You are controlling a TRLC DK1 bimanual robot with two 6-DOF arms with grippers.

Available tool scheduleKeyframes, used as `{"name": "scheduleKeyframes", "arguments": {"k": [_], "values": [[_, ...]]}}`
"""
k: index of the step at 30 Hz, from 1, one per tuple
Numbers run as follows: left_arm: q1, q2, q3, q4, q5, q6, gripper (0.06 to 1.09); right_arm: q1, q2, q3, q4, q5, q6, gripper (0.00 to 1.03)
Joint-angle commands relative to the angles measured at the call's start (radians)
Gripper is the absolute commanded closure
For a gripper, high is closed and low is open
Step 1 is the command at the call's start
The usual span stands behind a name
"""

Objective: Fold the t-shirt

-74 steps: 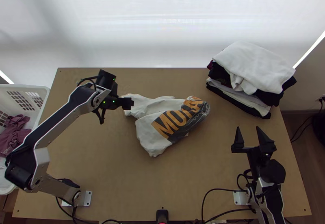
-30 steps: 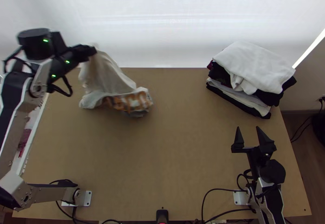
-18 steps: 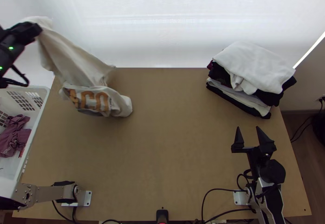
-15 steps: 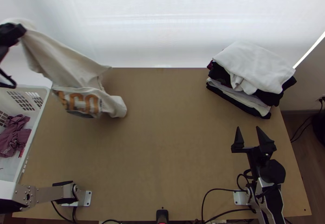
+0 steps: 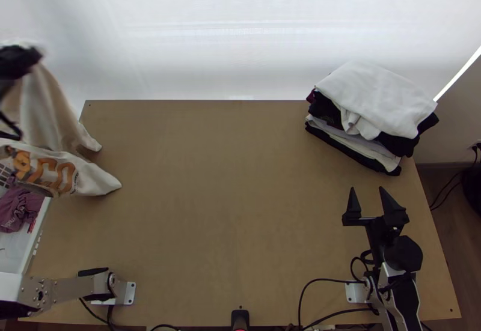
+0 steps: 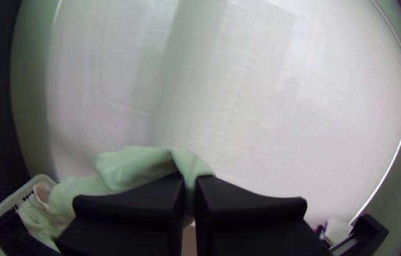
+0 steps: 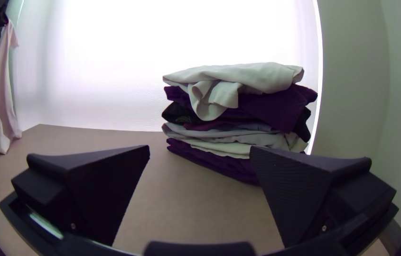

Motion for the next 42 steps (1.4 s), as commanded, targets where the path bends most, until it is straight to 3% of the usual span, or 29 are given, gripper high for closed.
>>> {"name": "scheduleKeyframes", "arguments": {"k": [1, 8, 18, 32, 38, 39, 40, 42], "values": [[-0.227, -0.04, 0.037, -0.024, -0.089, -0.061, 1.05, -0.003, -0.005, -0.019, 0.012, -0.002, 0.017, 0.04], [-0.524, 0.066, -0.069, -0.121, -0.115, -0.183, 1.05, -0.003, -0.005, -0.019, 0.012, -0.002, 0.017, 0.04], [-0.799, 0.262, -0.257, 0.037, -0.114, -0.25, 1.05, -0.003, -0.005, -0.019, 0.012, -0.003, 0.017, 0.04], [-1.079, 0.725, 0.135, 0.077, -0.083, -0.262, 1.05, -0.003, -0.005, -0.019, 0.012, -0.002, 0.017, 0.04], [-1.141, 0.79, 0.16, 0.245, -0.058, -0.264, 1.04, -0.003, -0.005, -0.02, 0.012, -0.002, 0.017, 0.04], [-1.149, 0.794, 0.16, 0.284, -0.057, -0.264, 1.0, -0.003, -0.005, -0.019, 0.012, -0.002, 0.017, 0.04], [-1.158, 0.797, 0.162, 0.312, -0.038, -0.262, 0.79, -0.003, -0.005, -0.019, 0.012, -0.002, 0.017, 0.04], [-1.17, 0.794, 0.163, 0.346, 0.0, -0.259, 0.23, -0.003, -0.005, -0.019, 0.012, -0.002, 0.017, 0.04]]}}
